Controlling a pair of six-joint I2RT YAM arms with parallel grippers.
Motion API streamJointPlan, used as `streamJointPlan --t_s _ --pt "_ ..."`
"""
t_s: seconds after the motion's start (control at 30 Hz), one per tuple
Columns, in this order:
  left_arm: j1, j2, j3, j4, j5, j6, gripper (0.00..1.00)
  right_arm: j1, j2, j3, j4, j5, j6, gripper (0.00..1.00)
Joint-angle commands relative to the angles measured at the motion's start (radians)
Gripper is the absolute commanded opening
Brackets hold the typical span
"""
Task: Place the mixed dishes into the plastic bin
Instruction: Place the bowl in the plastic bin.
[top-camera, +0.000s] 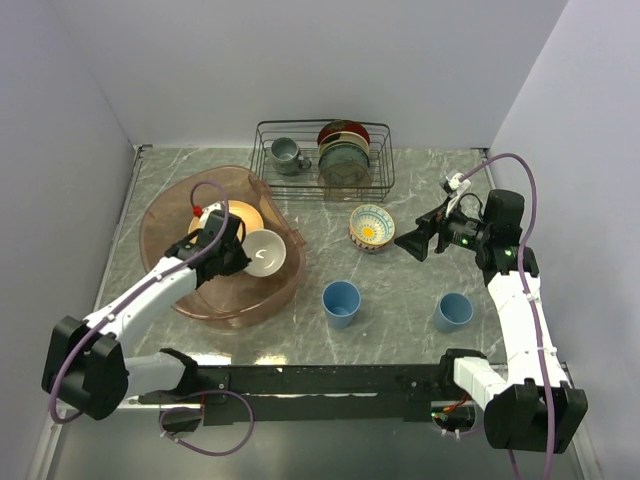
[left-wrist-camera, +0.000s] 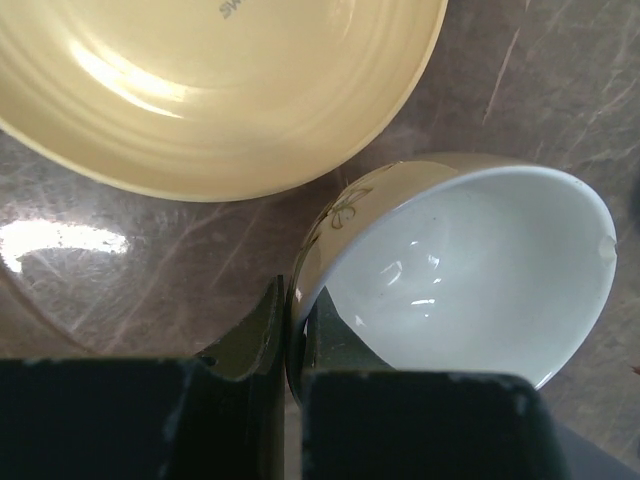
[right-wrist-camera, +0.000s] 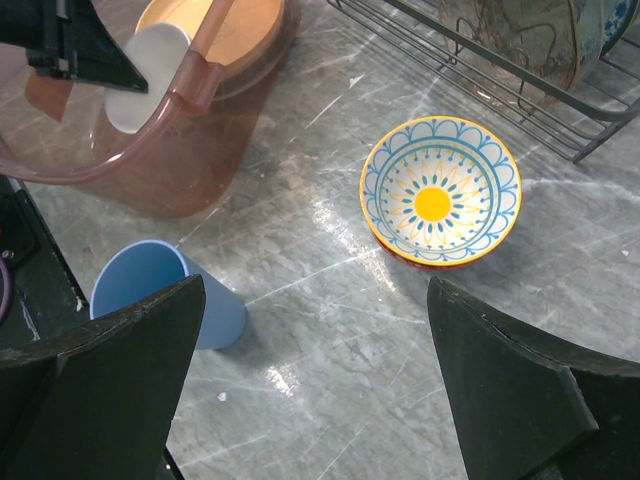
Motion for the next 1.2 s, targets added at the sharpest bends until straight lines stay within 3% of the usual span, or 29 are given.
streamJointPlan --t_s 0.0,0.37,0.47,0.6,0.77,0.97,1.17 --pt "0.004 0.027 -0.008 0.124 0.074 -0.011 0.05 -0.007 0.002 0.004 0.027 0.008 -0.013 1.0" --pt "0.006 0.113 -0.037 0.167 0.12 -0.017 0.11 -0.008 0.007 0.005 0.027 0.011 -0.016 1.0" --pt "0.004 0.13 -0.039 0.172 0.126 -0.016 0.23 -0.008 0.007 0.005 0.026 0.013 -0.017 1.0" --pt "0.004 0.137 -0.033 0.162 0.123 -0.011 0.49 -0.008 0.01 0.005 0.024 0.016 -0.02 1.0" --pt "0.006 0.099 -0.004 0.11 0.089 0.007 0.71 -0.008 0.017 0.007 0.023 0.02 -0.023 1.0" --pt "0.006 -0.008 0.044 0.04 0.045 0.061 0.88 -0.008 0.031 0.002 0.026 0.036 -0.025 1.0" --pt "0.004 -0.151 0.027 0.064 0.048 0.171 0.99 -0.008 0.074 -0.013 0.066 0.102 0.01 1.0"
